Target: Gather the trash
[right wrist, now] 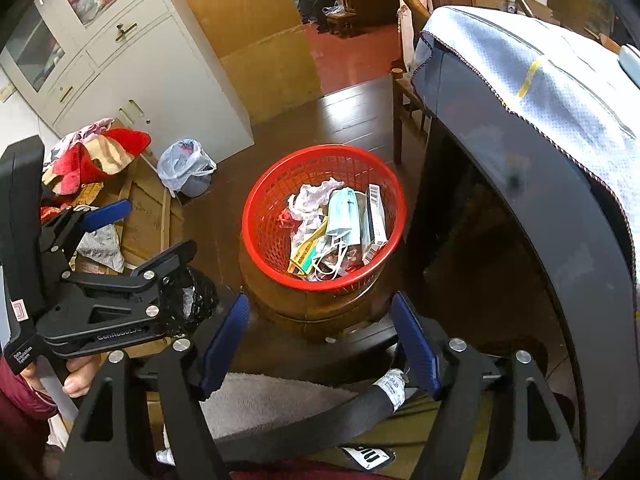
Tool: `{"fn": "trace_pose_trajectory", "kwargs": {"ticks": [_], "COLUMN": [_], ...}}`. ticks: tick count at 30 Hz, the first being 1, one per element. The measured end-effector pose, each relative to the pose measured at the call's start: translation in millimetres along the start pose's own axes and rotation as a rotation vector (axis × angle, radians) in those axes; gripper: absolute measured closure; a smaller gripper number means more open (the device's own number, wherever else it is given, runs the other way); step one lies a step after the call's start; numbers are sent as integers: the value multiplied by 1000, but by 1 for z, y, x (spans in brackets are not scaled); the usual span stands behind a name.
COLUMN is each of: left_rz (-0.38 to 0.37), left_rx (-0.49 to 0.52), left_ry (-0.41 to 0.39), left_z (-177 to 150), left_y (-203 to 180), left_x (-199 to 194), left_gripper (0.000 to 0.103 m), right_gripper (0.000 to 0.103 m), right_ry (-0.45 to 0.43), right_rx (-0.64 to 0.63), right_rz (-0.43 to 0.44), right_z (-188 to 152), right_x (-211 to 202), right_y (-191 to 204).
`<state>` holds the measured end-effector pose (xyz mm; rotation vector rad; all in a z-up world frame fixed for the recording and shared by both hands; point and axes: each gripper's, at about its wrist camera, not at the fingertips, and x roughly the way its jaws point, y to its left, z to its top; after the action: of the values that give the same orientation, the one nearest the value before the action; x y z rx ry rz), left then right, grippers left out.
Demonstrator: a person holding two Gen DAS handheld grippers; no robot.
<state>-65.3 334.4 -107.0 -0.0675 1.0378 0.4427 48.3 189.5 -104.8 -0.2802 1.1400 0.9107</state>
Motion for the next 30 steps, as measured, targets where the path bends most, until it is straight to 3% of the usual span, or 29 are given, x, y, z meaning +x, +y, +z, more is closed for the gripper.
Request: {"fn": "trace_pose_trajectory", "kwargs": {"ticks": [7, 30], "left_rz": [-32, 0], "left_rx": [-20, 7], "left_ry": [24, 22], "left_z": [0, 0], "left_y": [2, -5], "left_x": [1, 2], "left_gripper": [7, 7], "right_gripper": [30, 30], "right_ry": [11, 18], "right_rx": [0, -8], "right_rz": [3, 2], "right_z": [-2, -1], "right_x": [2, 4], "right_y": [0, 1]}}
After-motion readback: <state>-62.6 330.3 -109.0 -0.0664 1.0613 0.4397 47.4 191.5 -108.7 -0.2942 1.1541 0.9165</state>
